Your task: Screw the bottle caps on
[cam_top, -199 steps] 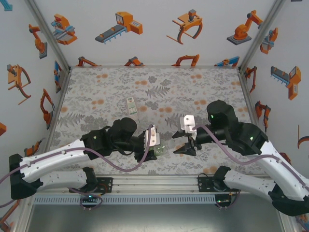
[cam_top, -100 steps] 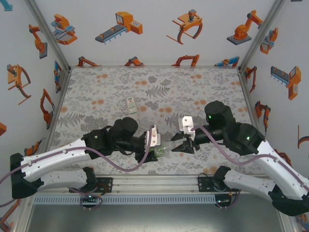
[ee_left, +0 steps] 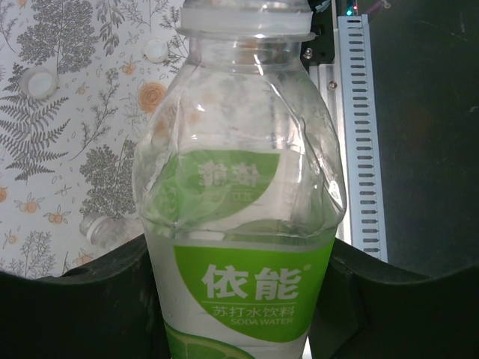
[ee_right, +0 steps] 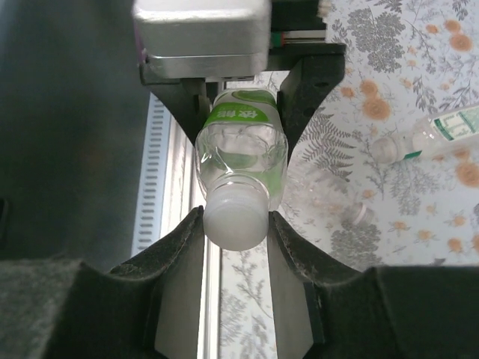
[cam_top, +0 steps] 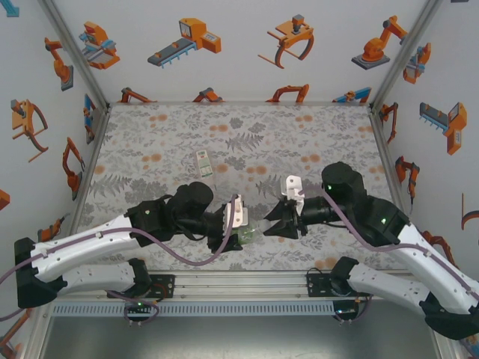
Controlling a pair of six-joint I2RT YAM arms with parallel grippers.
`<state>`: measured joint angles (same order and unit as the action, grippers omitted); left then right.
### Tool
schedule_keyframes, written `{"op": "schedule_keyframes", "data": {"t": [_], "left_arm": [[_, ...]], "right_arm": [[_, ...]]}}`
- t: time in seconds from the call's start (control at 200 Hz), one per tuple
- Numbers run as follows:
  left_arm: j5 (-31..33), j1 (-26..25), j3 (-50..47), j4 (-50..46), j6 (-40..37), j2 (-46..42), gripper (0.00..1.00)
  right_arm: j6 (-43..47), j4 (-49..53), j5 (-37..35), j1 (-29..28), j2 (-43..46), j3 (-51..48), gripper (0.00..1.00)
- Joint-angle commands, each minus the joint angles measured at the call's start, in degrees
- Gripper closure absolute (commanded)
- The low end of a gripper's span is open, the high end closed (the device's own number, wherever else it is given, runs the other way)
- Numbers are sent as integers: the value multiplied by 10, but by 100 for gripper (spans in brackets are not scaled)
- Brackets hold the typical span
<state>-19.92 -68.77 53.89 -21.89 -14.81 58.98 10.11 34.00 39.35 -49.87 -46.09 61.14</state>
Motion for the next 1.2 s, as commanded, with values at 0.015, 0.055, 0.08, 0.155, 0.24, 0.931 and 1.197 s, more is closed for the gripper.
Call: {"op": "schedule_keyframes", "data": {"t": [0.015, 0.055, 0.08, 0.155, 0.24, 0.931, 1.197], "left_arm": [[12, -2, 8, 48, -2, -25, 100], [17, -3, 7, 51, -3, -27, 100], [20, -2, 6, 53, -4, -28, 100], [28, -2, 4, 58, -4, -28, 100], [42, -3, 7, 58, -4, -27, 100], [46, -3, 14, 44, 0, -21, 100], [43, -2, 9, 34, 2, -29, 100]], "right_arm": [[-197, -86, -44, -5, 24, -45, 100], [-266, -113, -77, -5, 32, -61, 100], [-310, -125, -101, -5, 37, -70, 100], [-429, -134, -152, -5, 42, -85, 100], [-539, -117, -180, -5, 35, -82, 100], [-760, 99, -260, -4, -41, 69, 42], [-537, 162, -309, -4, -71, 177, 34]]}}
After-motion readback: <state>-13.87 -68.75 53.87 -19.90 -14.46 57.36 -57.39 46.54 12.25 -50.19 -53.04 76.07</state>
